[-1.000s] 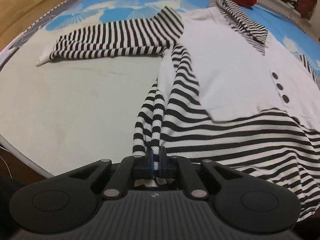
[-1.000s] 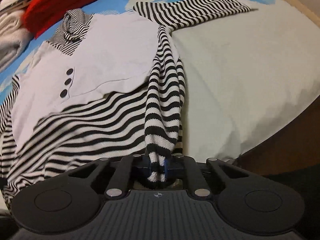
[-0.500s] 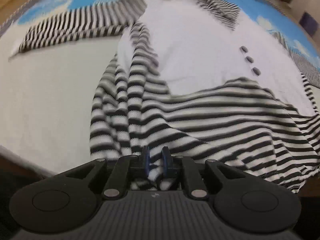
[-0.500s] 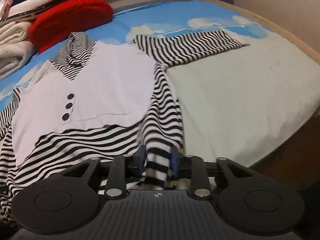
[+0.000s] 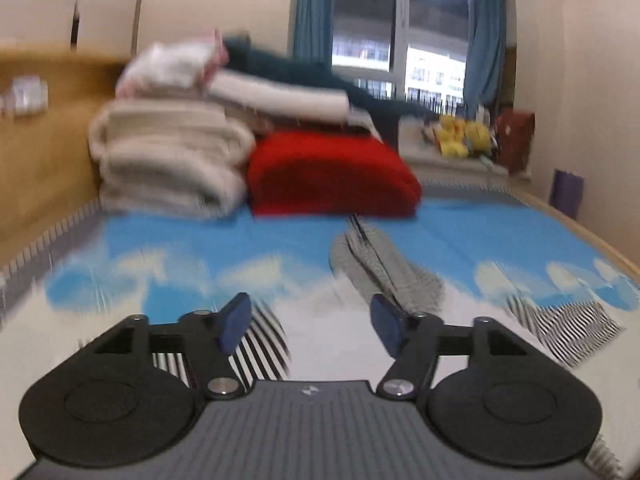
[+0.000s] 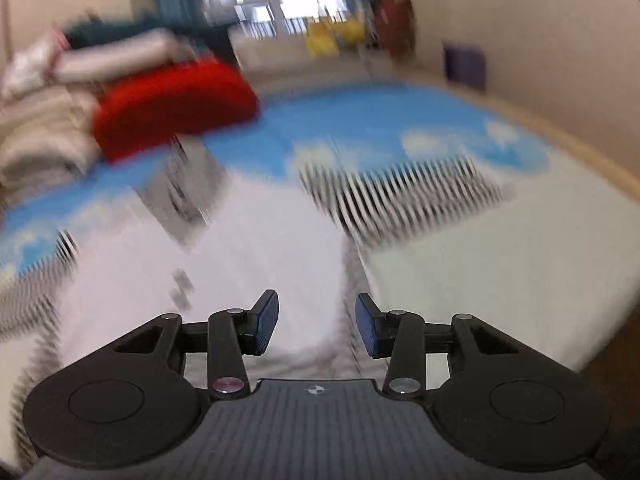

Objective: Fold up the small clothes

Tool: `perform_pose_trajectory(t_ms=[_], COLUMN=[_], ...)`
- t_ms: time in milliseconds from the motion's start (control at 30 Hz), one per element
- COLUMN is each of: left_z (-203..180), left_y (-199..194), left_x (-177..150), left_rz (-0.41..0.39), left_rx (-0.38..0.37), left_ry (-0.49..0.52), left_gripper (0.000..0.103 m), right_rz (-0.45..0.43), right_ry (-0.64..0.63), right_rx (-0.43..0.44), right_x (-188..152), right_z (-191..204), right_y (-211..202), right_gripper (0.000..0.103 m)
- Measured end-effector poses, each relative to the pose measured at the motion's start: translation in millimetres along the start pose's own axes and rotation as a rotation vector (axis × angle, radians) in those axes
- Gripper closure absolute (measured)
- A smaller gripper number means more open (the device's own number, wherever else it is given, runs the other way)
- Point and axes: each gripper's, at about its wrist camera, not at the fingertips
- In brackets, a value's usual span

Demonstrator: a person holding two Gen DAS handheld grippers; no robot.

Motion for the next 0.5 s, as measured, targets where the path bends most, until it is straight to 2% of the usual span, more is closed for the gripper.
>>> perform_pose_trajectory(t_ms=[100,167,200,267,300,333,367,433,500], left_z=[21.4,46.4,58.9,82.2,91.2,100.4,109.9,133.5,150.7], left_y=[29.4,59.0,73.8,98.2,107.8,122.2,131.0,138.9,140.3], left_x=[20.5,20.3,15.0,-5.2,-16.8,-22.5,-28.2,-34.1,-41.3], left_rz=[-0.008,0.051,0.088,0.141,0.179,0.264,0.322,0.35,0.372], left_rx=[0.024,0.0,-0.002,0.052,0.086,0.127,0.16,0.158,0.16], left_ry=[0.013,-0.033,-0.064,-0.097,-0.098,-0.092,-0.111,-0.194,-0.232], left_gripper=[0.03,0.031,0.038,0.049,0.06,0.07,0.084,0.083,0.083], right_rz=[-0.145,-0.213,-0.235,-0.263,-0.271,-0.275,-0.273,-0.263,-0.248], right_ry=[-0.048,-0.074,-0.088,-0.12,-0.136,-0.154,-0.173,-0.196,-0.183], right_rx=[0.078,0.121,0.141,0.162,0.17,0.179,0.185,0.207,0.23], right_x=[42.7,68.1,82.1,105.1,113.5,121.0,126.5,132.5,133.3], right_z=[13.0,17.6,22.2,31.0,34.5,40.8,44.4,53.7,56.2], right_y=[-16.1,-21.0,-18.9,-7.6,-0.3,7.6,17.1,36.7,57.1], right_gripper=[0.048,0.04,0.037,0.037,0.037,0.037,0.037,0.036,0.036])
Point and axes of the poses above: each gripper's, at about its wrist camera, not at the fingertips, and y roughly the way its jaws point, z to its left, x to its top, and after that the axes turned 4 degrees about x, right-handed
